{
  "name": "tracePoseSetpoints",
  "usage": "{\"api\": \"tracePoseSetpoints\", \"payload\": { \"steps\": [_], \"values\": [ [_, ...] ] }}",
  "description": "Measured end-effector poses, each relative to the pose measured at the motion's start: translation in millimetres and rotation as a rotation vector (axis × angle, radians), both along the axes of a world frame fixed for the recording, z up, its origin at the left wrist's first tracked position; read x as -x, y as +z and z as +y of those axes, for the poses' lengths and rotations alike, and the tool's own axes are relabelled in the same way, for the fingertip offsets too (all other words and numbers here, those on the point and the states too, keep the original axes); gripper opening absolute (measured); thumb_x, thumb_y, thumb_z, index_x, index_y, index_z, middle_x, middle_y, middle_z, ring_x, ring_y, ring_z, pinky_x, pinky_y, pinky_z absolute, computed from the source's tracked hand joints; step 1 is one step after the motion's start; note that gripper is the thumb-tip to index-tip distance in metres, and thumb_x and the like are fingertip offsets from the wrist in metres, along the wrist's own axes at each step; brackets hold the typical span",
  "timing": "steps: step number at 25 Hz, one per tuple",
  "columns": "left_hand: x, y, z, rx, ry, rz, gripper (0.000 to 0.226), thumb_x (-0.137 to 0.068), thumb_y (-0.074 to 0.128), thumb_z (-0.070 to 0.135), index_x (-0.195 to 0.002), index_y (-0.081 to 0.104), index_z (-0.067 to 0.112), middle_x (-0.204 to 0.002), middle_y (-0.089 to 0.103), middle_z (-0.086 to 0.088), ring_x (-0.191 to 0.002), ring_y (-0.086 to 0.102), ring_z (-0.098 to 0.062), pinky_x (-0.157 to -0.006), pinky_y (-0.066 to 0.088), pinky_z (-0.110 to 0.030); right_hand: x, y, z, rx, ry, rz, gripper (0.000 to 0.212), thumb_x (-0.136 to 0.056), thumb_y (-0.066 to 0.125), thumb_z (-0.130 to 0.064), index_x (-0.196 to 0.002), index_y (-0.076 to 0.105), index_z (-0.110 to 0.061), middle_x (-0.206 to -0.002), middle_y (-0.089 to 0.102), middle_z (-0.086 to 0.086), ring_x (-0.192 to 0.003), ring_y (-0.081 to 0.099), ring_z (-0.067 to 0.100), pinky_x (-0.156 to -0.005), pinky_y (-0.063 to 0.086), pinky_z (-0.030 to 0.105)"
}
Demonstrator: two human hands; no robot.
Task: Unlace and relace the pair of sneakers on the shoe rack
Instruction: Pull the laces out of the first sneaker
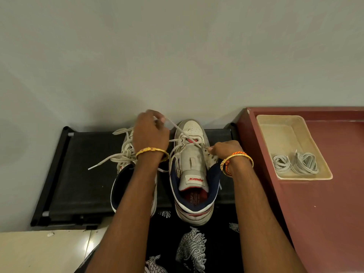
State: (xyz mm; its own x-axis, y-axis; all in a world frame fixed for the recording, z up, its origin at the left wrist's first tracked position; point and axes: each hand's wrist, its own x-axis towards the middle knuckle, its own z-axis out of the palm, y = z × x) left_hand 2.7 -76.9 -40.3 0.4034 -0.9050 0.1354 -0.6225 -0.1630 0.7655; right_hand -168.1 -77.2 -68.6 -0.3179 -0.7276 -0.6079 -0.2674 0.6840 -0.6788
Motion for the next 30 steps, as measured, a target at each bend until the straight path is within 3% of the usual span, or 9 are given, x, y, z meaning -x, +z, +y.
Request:
{"api": "tracePoseSetpoints", "payload": {
  "steps": [2,4,7,9,11,15,17,22,30],
  "values": [
    [-14.8,3.5,-2.0,0.138,0.17,0.143,0.012,-0.093,0.05,0.007,-0.102,0.057,0.005,-0.107,0.052,-0.005,-0.089,0.048,-0.008,-0.07,0.038,-0.008,-1.1,1.1,1.9,0.002,-0.018,-0.015,0.016,-0.087,0.06,-0.004,-0.098,0.065,0.006,-0.102,0.066,0.02,-0.083,0.063,0.022,-0.084,0.052,0.041],
    [-21.9,4.8,-3.1,0.223,0.308,0.34,0.013,-0.094,0.048,0.006,-0.105,0.053,0.004,-0.107,0.046,-0.002,-0.092,0.047,-0.007,-0.073,0.041,-0.002,-1.9,2.8,1.5,-0.005,-0.011,-0.03,0.014,-0.088,0.061,-0.005,-0.098,0.065,0.003,-0.088,0.065,0.014,-0.068,0.056,0.016,-0.065,0.05,0.031],
    [-19.1,9.1,-7.0,0.266,0.309,0.839,0.013,-0.094,0.041,-0.001,-0.094,0.046,0.012,-0.09,0.061,0.0,-0.087,0.06,-0.012,-0.083,0.051,-0.02,-3.0,3.0,0.9,-0.028,0.032,0.006,0.01,-0.089,0.06,-0.007,-0.082,0.063,-0.001,-0.078,0.058,0.011,-0.059,0.047,0.012,-0.049,0.04,0.021],
    [-8.7,11.2,-10.0,0.181,0.231,1.087,0.02,-0.095,0.036,-0.001,-0.084,0.042,0.015,-0.066,0.062,0.0,-0.062,0.063,-0.01,-0.065,0.053,-0.028,-3.0,1.5,0.5,-0.04,0.057,0.019,0.016,-0.09,0.059,-0.009,-0.074,0.06,-0.004,-0.07,0.053,0.005,-0.056,0.045,0.011,-0.044,0.038,0.021],
    [3.2,8.2,-10.3,0.028,0.094,0.909,0.02,-0.094,0.04,0.009,-0.077,0.046,0.017,-0.06,0.05,0.0,-0.046,0.05,-0.007,-0.053,0.043,-0.027,-3.8,0.1,-0.3,-0.037,0.066,0.026,0.02,-0.09,0.058,-0.01,-0.071,0.057,-0.007,-0.072,0.056,0.007,-0.057,0.046,0.01,-0.052,0.045,0.026],
    [29.9,-17.3,2.1,-0.39,-0.439,-0.244,0.022,-0.085,0.06,0.035,-0.1,0.068,0.02,-0.098,0.066,0.001,-0.091,0.06,-0.018,-0.075,0.045,-0.027,-3.4,-1.4,0.2,-0.008,0.03,0.019,0.01,-0.089,0.058,-0.006,-0.085,0.064,0.002,-0.095,0.066,0.016,-0.064,0.055,0.013,-0.068,0.052,0.032],
    [39.9,-25.1,4.1,-0.466,-0.458,-0.42,0.026,-0.086,0.062,0.034,-0.107,0.069,0.021,-0.111,0.066,-0.004,-0.101,0.061,-0.025,-0.081,0.047,-0.032,-3.3,-0.9,0.1,-0.007,0.048,0.016,0.012,-0.089,0.058,-0.006,-0.08,0.063,0.0,-0.09,0.064,0.017,-0.06,0.051,0.011,-0.056,0.044,0.025],
    [38.7,-25.9,1.3,-0.387,-0.345,-0.17,0.019,-0.089,0.057,0.021,-0.096,0.07,0.009,-0.102,0.069,-0.011,-0.097,0.063,-0.027,-0.078,0.047,-0.03,-3.1,-0.4,1.5,0.001,-0.005,-0.001,0.009,-0.089,0.058,-0.004,-0.087,0.064,0.003,-0.107,0.065,0.018,-0.083,0.06,0.016,-0.09,0.05,0.041],
    [-28.7,4.3,11.5,-0.022,0.304,0.216,0.016,-0.094,0.05,0.011,-0.103,0.059,0.002,-0.096,0.06,-0.01,-0.082,0.056,-0.014,-0.064,0.046,-0.011,-2.5,-1.4,0.3,0.001,-0.04,0.025,0.017,-0.085,0.059,-0.003,-0.097,0.063,0.009,-0.113,0.063,0.024,-0.105,0.061,0.033,-0.093,0.048,0.046]
  ]
}}
